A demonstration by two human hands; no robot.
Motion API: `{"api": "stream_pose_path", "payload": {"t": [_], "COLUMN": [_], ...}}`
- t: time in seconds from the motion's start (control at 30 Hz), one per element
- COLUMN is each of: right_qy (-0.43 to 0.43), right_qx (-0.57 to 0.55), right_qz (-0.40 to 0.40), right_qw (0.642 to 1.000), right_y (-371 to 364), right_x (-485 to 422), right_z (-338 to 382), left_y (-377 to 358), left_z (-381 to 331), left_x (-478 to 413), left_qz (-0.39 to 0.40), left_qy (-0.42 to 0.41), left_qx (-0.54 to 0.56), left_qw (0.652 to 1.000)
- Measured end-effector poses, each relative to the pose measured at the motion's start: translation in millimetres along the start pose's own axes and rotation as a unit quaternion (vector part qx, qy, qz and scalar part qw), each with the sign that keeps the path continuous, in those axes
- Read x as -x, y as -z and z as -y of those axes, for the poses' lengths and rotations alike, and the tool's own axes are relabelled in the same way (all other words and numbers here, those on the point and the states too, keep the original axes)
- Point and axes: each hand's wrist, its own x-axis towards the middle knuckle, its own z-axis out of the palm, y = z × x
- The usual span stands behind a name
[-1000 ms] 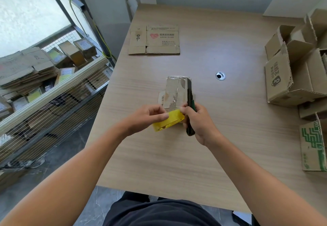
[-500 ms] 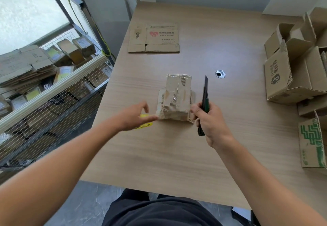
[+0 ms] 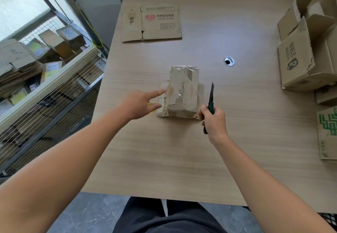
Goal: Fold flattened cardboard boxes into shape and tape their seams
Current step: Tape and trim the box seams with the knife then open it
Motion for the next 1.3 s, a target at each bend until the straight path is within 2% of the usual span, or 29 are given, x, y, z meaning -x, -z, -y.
{"api": "stream_pose_path", "payload": {"t": [0.1,0.23,0.3,0.37,0.43,0.53,0.6,0.73,0.77,0.87,0.93,1.0,1.03,1.1,1.17,1.2,1.23,1.27,1.3], "right_qy": [-0.031,-0.024,0.032,0.08,0.146,0.314,0.346,0.39,0.366,0.2,0.119,0.074,0.09,0.221,0.393,0.45,0.469,0.446,0.395], "right_qx": [-0.003,-0.013,0.036,0.076,0.058,0.143,0.197,0.147,0.119,0.011,-0.059,-0.052,-0.004,0.117,0.205,0.254,0.307,0.359,0.393], "right_qz": [0.032,0.048,0.033,-0.029,-0.073,-0.006,0.038,0.034,0.019,-0.017,-0.006,0.005,-0.001,-0.067,-0.111,-0.088,-0.043,0.006,0.037], "right_qw": [0.999,0.998,0.998,0.994,0.985,0.939,0.917,0.908,0.923,0.98,0.991,0.996,0.996,0.966,0.89,0.851,0.827,0.82,0.829], "right_y": [-3.5,-14.8,-18.5,-15.4,-10.2,-17.7,-27.6,-26.2,-25.5,-33.0,-36.0,-32.0,-28.1,-21.3,-25.2,-33.6,-44.2,-54.1,-61.2], "right_x": [-5.5,-3.6,-1.1,1.4,5.3,5.1,-0.1,-9.4,-8.2,-0.3,1.6,2.7,3.6,6.4,10.3,11.0,10.1,7.5,4.2], "right_z": [-17.1,-34.4,-36.6,-34.5,-25.7,-12.8,-11.3,-24.6,-26.8,-25.8,-24.6,-20.0,-16.2,-8.7,7.0,15.5,21.8,24.9,25.7], "left_y": [-16.2,-35.6,-41.0,-42.9,-42.7,-41.4,-42.5,-43.5,-43.7,-44.8,-45.3,-45.9,-46.0,-45.4,-43.0,-41.5,-39.7,-37.7,-35.4], "left_z": [6.8,11.1,9.5,8.9,8.1,-3.1,-12.5,-17.7,-18.4,-25.0,-27.9,-26.7,-25.2,-23.2,-22.2,-22.1,-22.3,-21.8,-20.3], "left_x": [-6.0,-6.1,-6.8,-7.3,-7.0,-7.5,-9.0,-9.5,-9.5,-9.1,-8.4,-6.3,-5.2,-3.1,-2.8,-3.2,-3.6,-4.1,-4.3], "left_qz": [0.042,0.012,-0.02,-0.06,-0.082,-0.069,-0.068,-0.049,-0.046,-0.043,-0.037,-0.034,-0.035,-0.031,-0.023,-0.016,-0.008,-0.003,-0.001], "left_qy": [-0.014,-0.016,-0.02,-0.029,-0.032,-0.027,-0.027,-0.002,0.003,-0.007,-0.016,-0.012,-0.013,-0.019,-0.017,-0.013,-0.01,-0.006,-0.002], "left_qx": [-0.016,-0.024,-0.037,-0.037,-0.02,0.018,0.02,0.007,0.008,0.013,0.008,0.011,0.014,0.022,0.042,0.053,0.062,0.074,0.091], "left_qw": [0.999,0.999,0.999,0.997,0.996,0.997,0.997,0.999,0.999,0.999,0.999,0.999,0.999,0.999,0.999,0.998,0.998,0.997,0.996]}}
